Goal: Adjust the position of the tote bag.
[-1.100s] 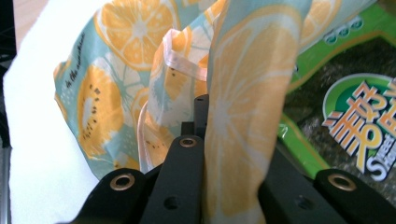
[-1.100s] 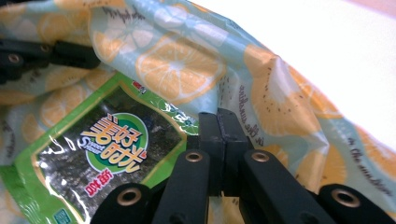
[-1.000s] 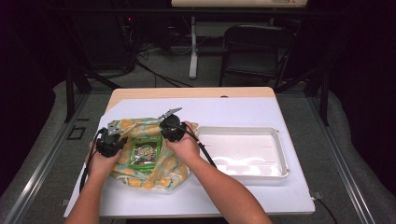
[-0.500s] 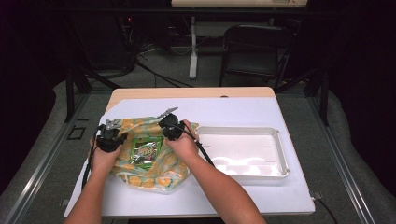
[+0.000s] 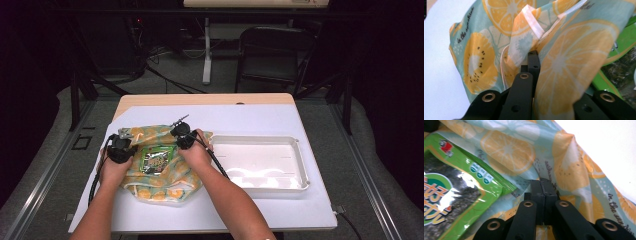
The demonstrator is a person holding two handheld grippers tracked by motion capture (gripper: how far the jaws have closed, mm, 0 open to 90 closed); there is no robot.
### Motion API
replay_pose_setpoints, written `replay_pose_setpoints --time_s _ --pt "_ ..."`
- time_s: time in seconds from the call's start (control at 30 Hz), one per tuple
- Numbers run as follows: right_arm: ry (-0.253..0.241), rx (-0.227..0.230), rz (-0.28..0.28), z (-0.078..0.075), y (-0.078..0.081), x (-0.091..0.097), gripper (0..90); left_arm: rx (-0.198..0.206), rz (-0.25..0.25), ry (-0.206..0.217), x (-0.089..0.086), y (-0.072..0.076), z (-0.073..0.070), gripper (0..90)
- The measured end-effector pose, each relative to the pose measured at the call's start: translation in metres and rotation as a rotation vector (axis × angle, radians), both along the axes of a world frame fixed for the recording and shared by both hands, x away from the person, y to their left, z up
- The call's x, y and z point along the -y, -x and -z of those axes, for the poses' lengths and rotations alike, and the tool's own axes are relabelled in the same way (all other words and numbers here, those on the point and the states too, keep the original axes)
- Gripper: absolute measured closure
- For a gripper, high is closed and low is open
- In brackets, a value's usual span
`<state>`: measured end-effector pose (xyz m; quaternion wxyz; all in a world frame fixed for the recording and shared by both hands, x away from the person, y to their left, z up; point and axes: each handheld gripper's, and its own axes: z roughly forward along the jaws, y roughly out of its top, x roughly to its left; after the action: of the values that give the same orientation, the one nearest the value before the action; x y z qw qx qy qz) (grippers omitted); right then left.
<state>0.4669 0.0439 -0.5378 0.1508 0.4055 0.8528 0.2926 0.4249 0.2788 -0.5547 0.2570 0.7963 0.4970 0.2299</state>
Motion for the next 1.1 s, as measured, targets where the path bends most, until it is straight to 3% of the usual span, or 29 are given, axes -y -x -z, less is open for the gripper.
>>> replay_pose_setpoints --time_s 0.17,0.27,0.43,0.5,0.67,0.73,0.87,1.0,1.1 --pt "0.015 -0.033 0.016 0.007 -0.003 0.001 90.0 0.016 -0.012 -0.012 0.002 0.000 0.002 88.7" --pt "0.024 -0.035 0.014 0.008 -0.003 0.000 90.0 0.006 -0.014 -0.019 0.001 0.001 0.000 85.8" --pt "0.029 -0.032 0.011 0.008 -0.003 0.000 90.0 0.010 -0.011 0.005 0.000 0.005 -0.005 80.9" --pt "0.015 -0.022 0.026 0.010 -0.002 -0.001 90.0 0.020 -0.012 0.007 0.001 0.009 -0.008 78.3" --pt "0.065 -0.018 0.005 0.008 0.000 -0.002 90.0 0.061 0.012 0.038 0.000 0.020 -0.020 61.6" --pt "0.063 -0.015 0.007 0.008 0.000 -0.002 90.0 0.076 0.020 0.060 0.001 0.025 -0.023 57.0" --pt "0.070 -0.008 0.001 0.008 0.000 -0.003 89.9 0.085 0.048 0.056 0.004 0.033 -0.030 53.5" --pt "0.043 -0.020 0.019 0.009 0.000 -0.002 89.6 0.099 0.062 0.049 0.005 0.043 -0.037 53.1" --pt "0.036 -0.008 0.025 0.010 0.000 -0.003 89.5 0.132 0.054 0.076 0.005 0.048 -0.043 51.7"
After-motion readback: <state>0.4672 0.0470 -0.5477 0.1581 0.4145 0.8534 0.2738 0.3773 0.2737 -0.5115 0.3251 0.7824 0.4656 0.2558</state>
